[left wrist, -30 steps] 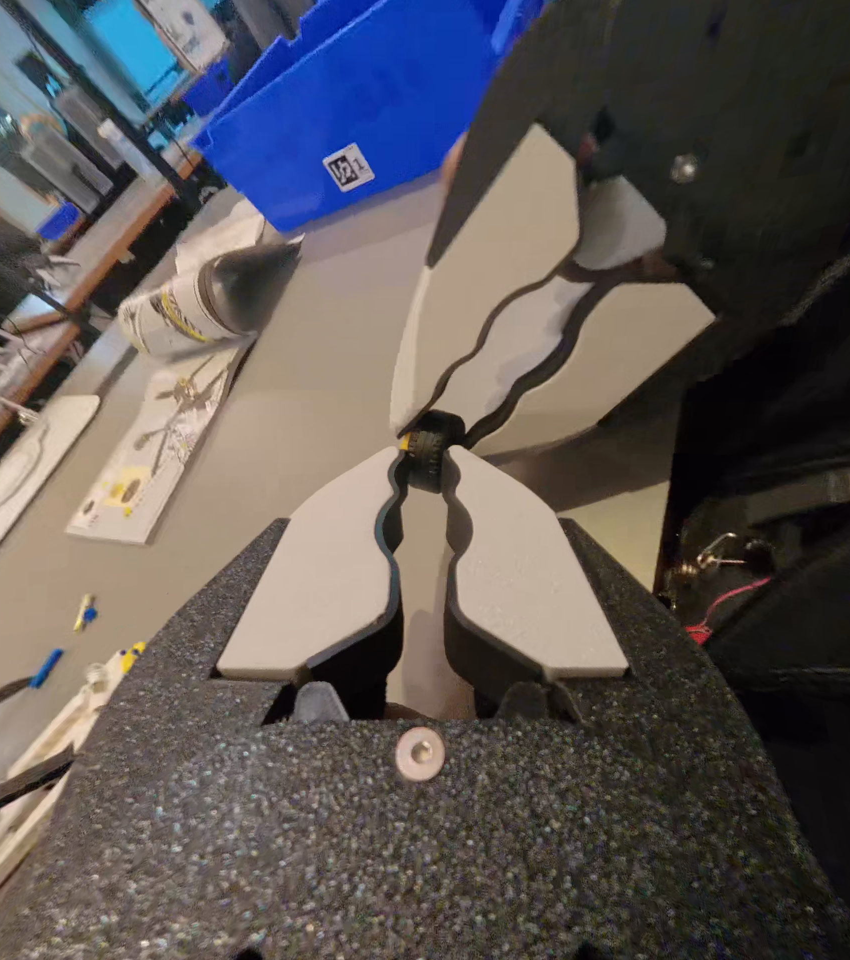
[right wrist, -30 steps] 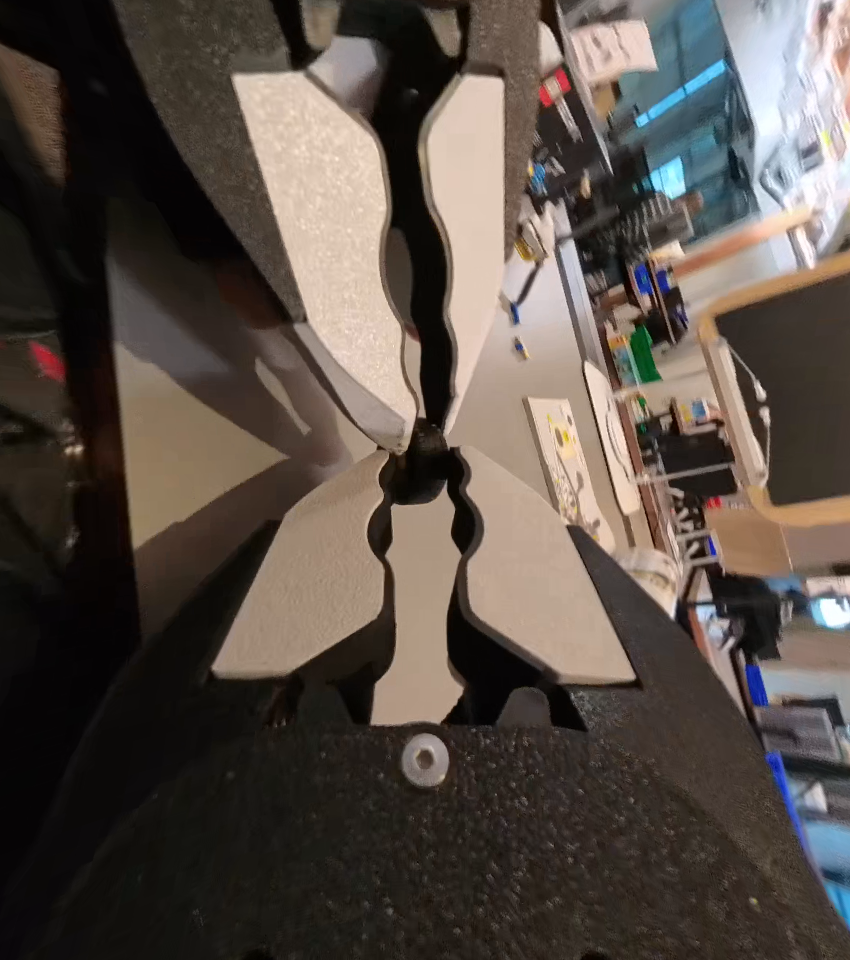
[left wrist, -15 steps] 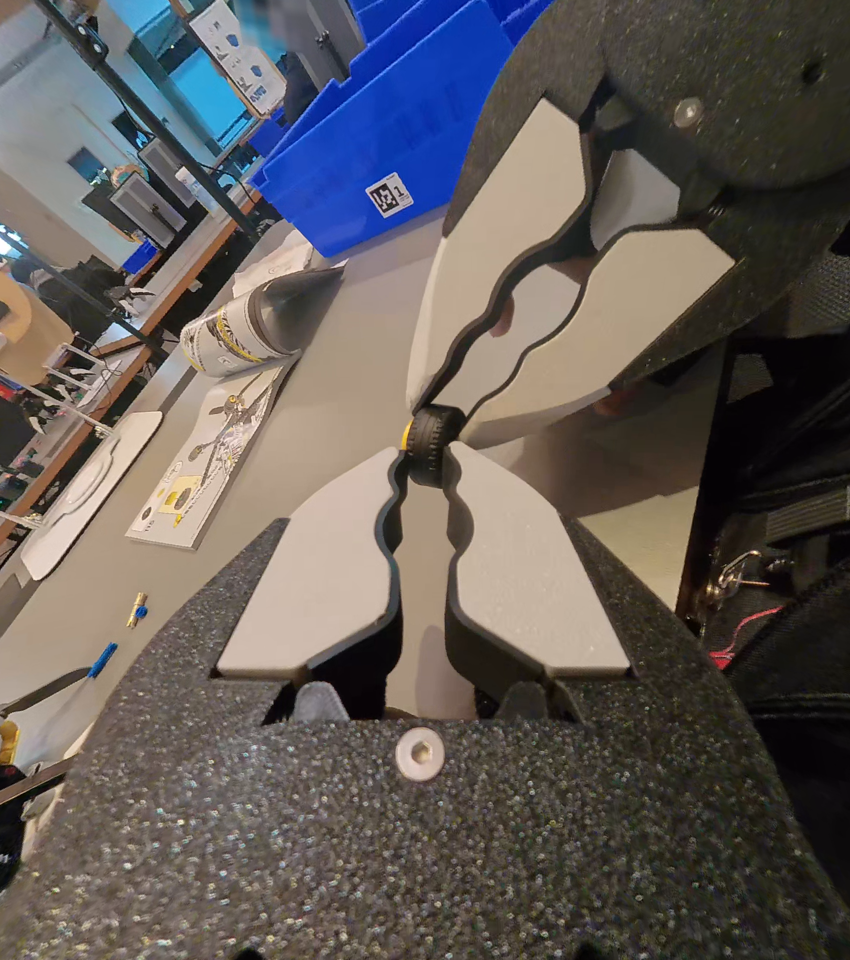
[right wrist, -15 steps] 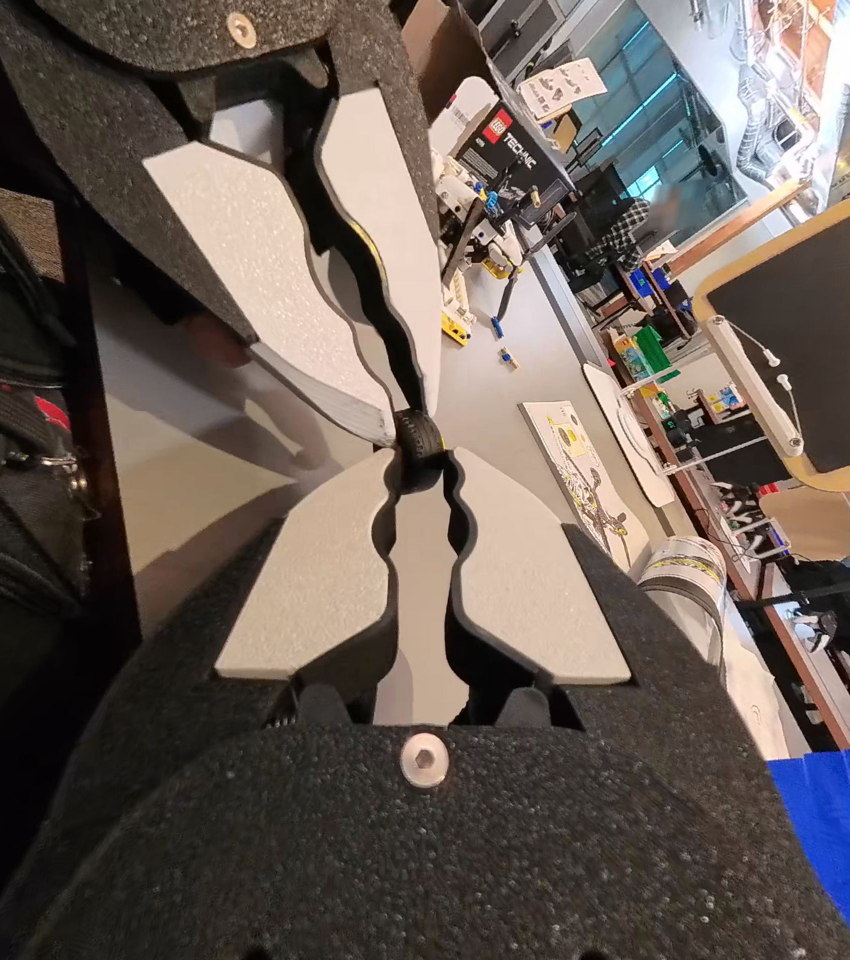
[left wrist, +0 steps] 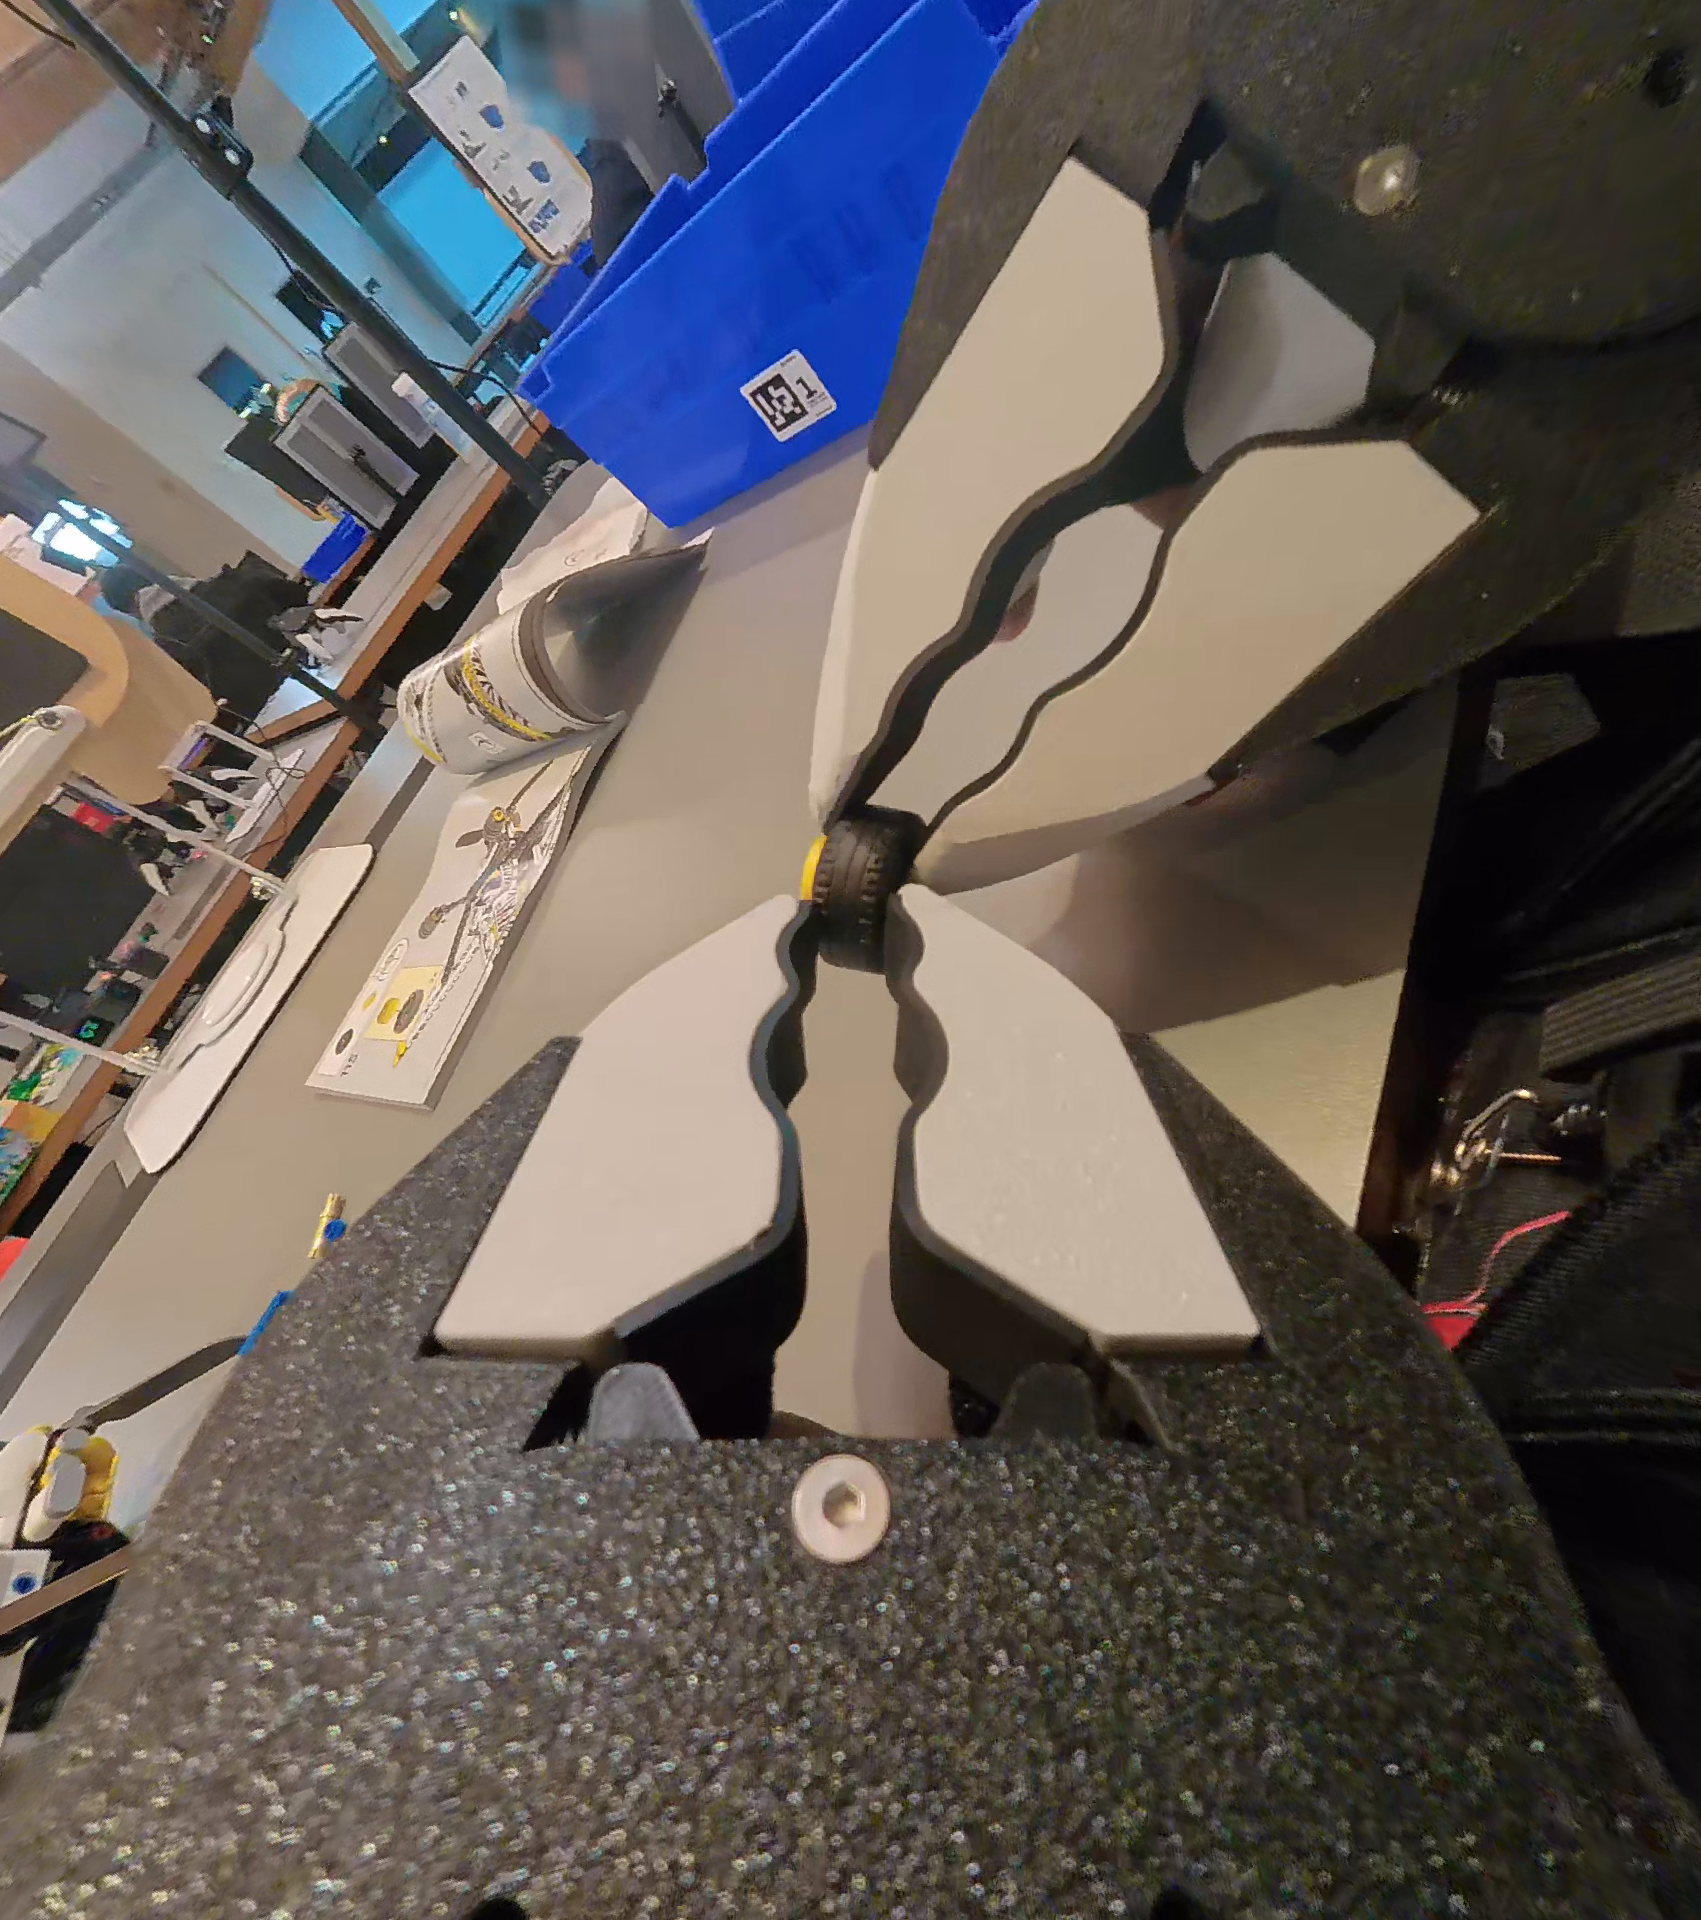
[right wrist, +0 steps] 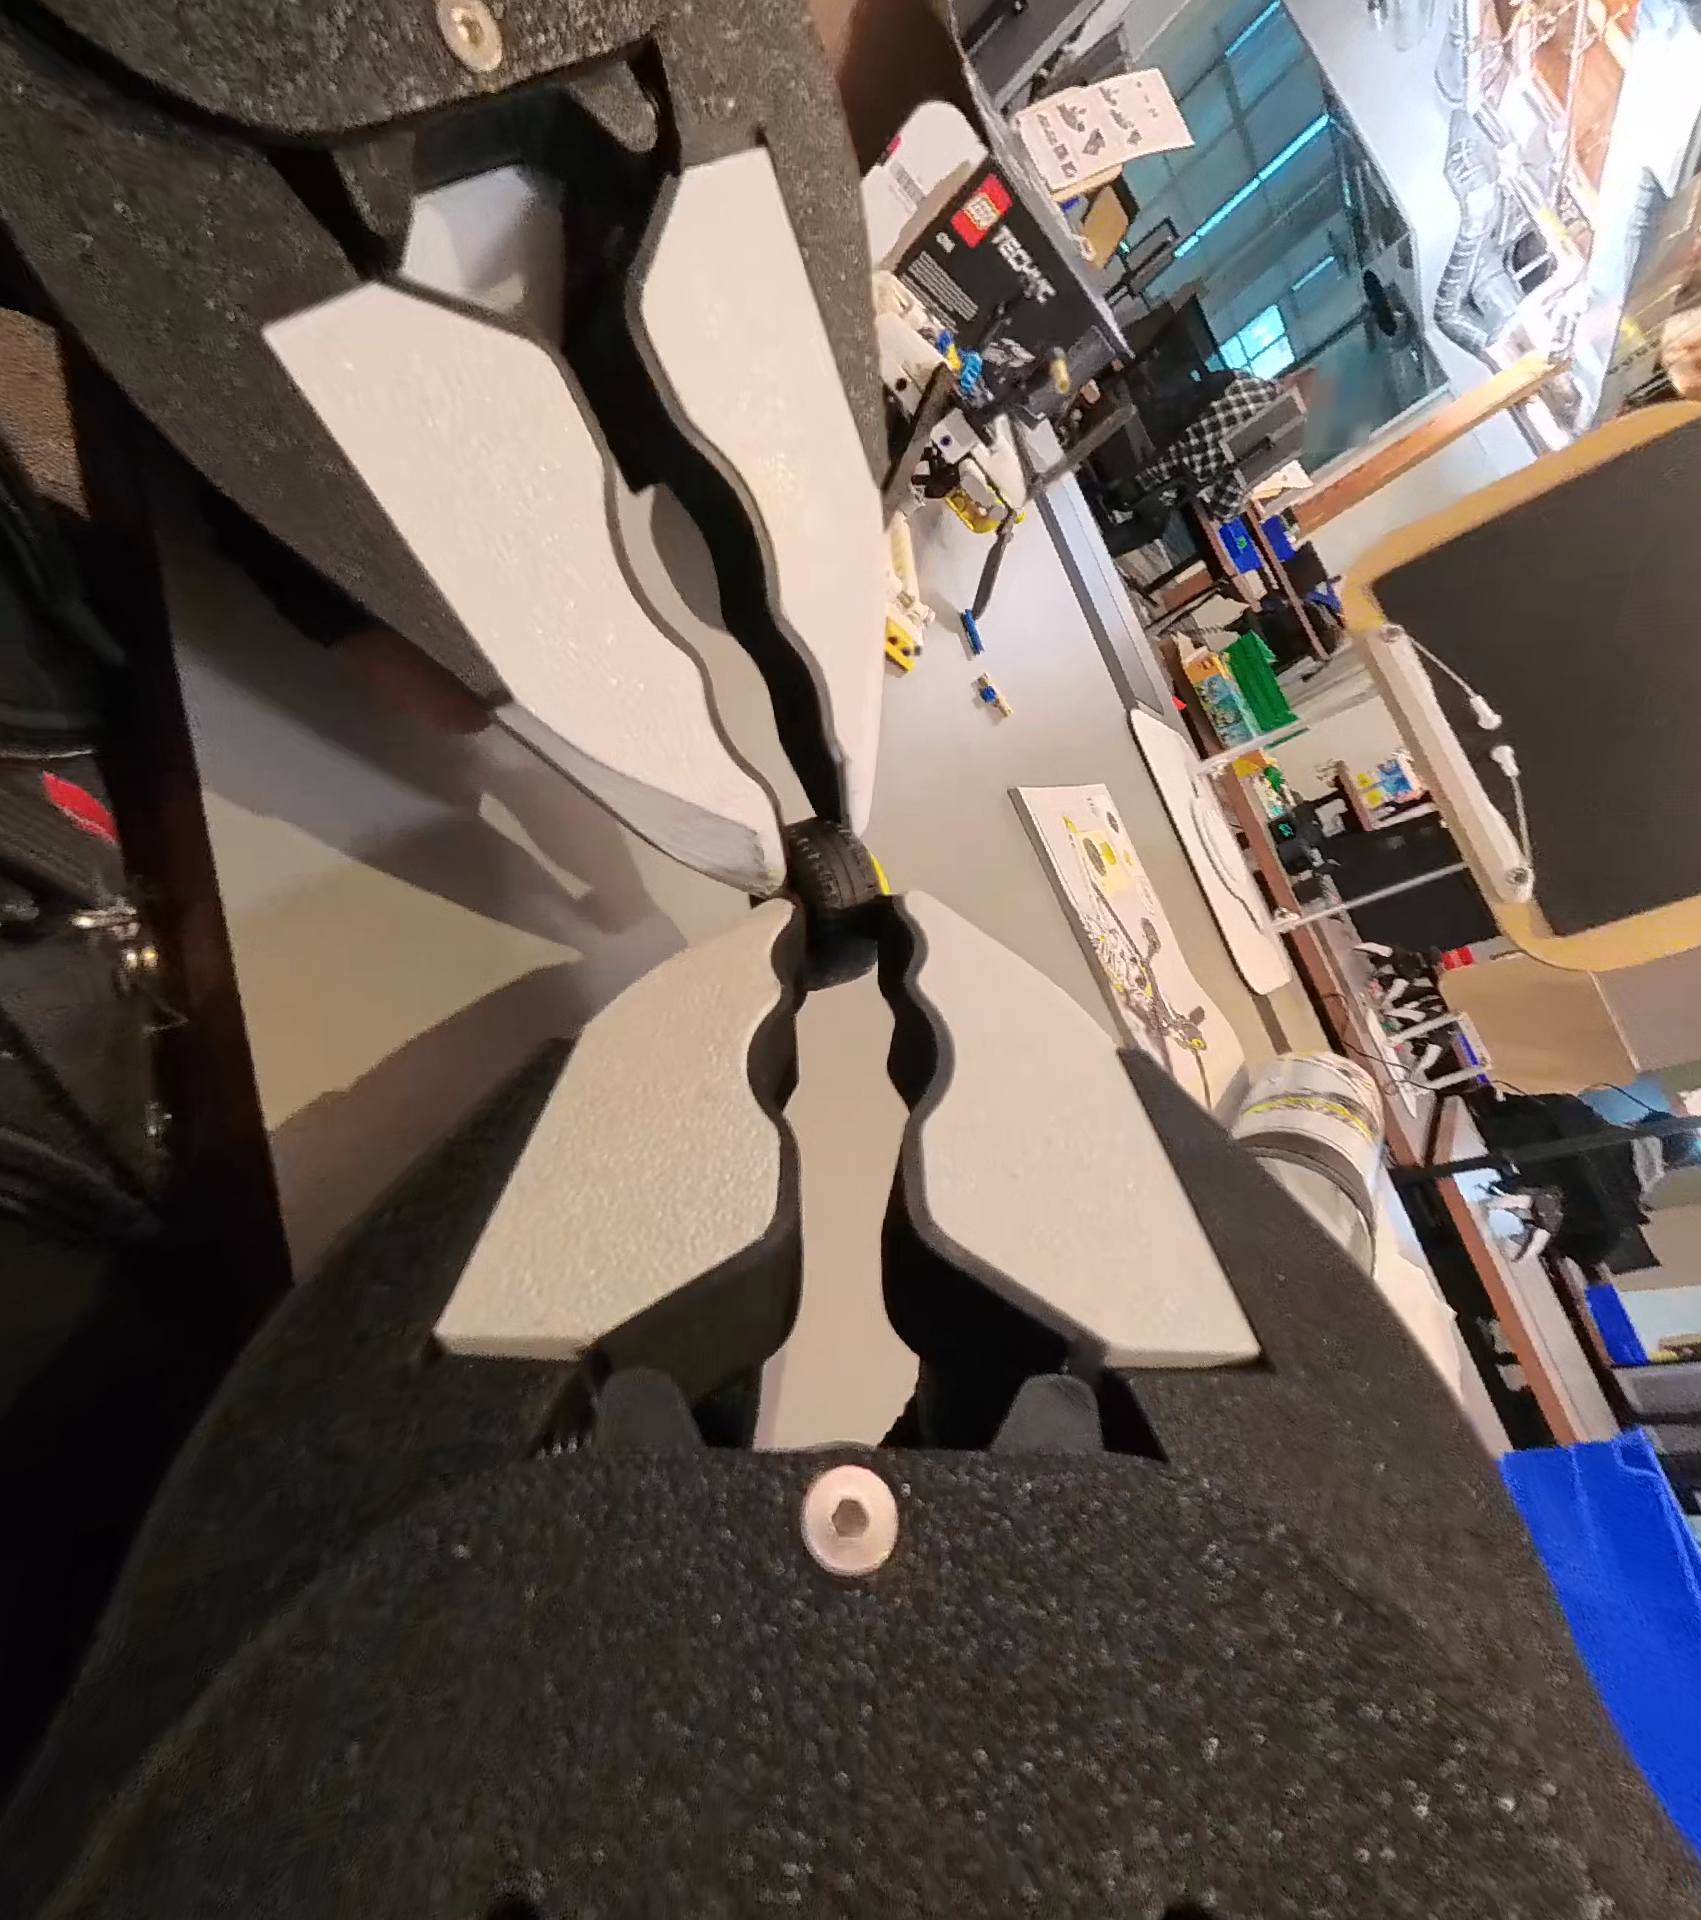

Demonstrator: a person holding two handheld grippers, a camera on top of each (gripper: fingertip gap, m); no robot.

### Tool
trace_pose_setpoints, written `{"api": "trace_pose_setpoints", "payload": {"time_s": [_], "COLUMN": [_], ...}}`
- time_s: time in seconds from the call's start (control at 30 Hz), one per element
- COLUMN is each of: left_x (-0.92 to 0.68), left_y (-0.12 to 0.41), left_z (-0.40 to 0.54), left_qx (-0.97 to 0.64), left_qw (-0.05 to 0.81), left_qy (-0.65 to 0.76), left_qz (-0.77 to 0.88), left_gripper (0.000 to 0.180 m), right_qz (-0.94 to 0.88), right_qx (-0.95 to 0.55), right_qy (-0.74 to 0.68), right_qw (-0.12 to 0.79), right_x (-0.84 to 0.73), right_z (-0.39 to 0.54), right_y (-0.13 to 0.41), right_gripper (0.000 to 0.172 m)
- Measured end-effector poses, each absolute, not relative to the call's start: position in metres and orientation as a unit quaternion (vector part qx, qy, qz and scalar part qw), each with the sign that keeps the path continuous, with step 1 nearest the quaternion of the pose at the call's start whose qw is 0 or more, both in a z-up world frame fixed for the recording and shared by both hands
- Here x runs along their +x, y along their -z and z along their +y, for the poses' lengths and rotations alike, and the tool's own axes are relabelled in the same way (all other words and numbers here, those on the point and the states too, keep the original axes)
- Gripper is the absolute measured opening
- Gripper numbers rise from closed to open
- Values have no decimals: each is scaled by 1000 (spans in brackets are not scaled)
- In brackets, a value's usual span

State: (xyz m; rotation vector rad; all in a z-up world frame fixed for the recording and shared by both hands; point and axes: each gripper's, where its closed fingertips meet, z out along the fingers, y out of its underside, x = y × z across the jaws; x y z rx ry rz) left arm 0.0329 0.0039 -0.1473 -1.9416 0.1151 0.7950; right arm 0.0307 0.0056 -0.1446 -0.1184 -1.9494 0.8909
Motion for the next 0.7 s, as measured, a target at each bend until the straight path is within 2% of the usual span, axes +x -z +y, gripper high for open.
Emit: {"api": "trace_pose_setpoints", "payload": {"time_s": [0.03, 0.2, 0.7], "left_x": [32, 29, 38], "left_y": [146, 142, 135], "left_z": [4, 2, 3], "left_qx": [-798, -785, -769], "left_qw": [498, 489, 514], "left_qy": [-336, -377, -376], "left_qz": [46, 42, 60], "left_gripper": [13, 13, 11], "right_qz": [-794, -781, -764], "right_qx": [-54, -76, -136], "right_qy": [-364, -345, -386], "right_qw": [484, 515, 499], "right_x": [30, 26, 26], "right_z": [6, 5, 5], "right_y": [143, 139, 131], "right_gripper": [13, 12, 9]}}
